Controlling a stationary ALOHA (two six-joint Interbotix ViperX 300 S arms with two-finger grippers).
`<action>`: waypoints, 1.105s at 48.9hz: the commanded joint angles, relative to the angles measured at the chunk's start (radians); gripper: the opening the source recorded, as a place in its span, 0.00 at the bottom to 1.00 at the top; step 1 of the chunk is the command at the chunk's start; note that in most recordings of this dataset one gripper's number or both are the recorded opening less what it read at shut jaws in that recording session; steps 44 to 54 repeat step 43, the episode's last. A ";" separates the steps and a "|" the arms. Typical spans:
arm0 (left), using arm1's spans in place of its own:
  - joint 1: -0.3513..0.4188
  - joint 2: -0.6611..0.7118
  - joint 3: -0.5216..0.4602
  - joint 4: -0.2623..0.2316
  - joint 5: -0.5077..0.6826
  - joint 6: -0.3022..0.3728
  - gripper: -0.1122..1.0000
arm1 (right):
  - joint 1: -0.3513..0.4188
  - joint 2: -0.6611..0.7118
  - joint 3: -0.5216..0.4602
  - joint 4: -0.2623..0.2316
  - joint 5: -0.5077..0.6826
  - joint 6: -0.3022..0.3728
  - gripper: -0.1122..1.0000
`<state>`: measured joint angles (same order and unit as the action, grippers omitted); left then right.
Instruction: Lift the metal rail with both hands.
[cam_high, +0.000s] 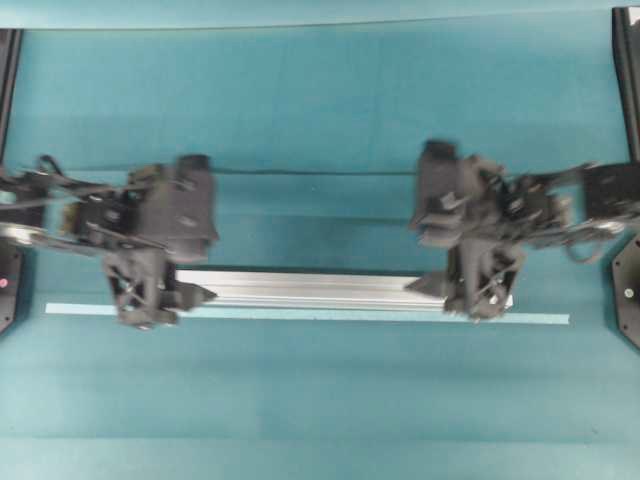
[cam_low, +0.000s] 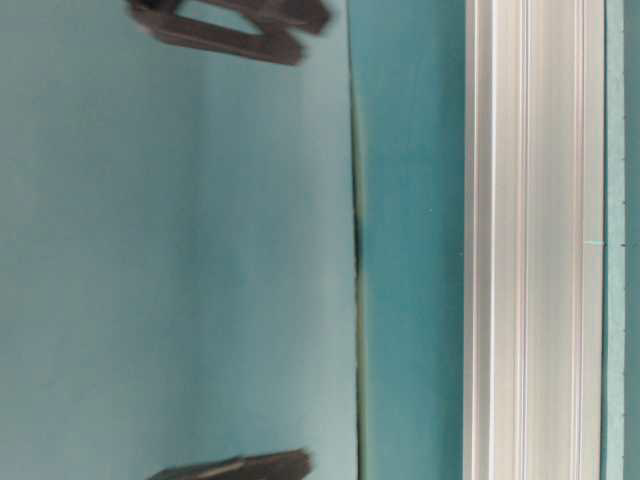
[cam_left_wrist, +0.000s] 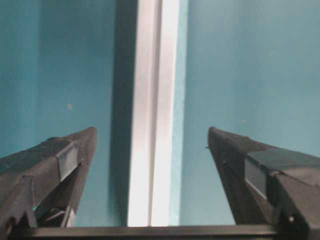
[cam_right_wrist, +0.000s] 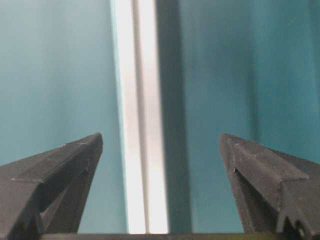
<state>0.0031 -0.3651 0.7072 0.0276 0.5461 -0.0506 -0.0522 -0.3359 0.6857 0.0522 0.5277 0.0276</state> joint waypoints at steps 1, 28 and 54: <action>-0.002 -0.052 -0.002 0.000 -0.014 -0.002 0.99 | -0.002 -0.044 0.006 -0.002 -0.028 0.000 0.94; -0.006 -0.181 0.014 0.000 -0.189 -0.012 0.99 | 0.000 -0.293 0.114 -0.002 -0.230 0.006 0.94; -0.008 -0.215 0.021 0.000 -0.295 -0.005 0.99 | 0.000 -0.385 0.147 0.002 -0.284 0.008 0.94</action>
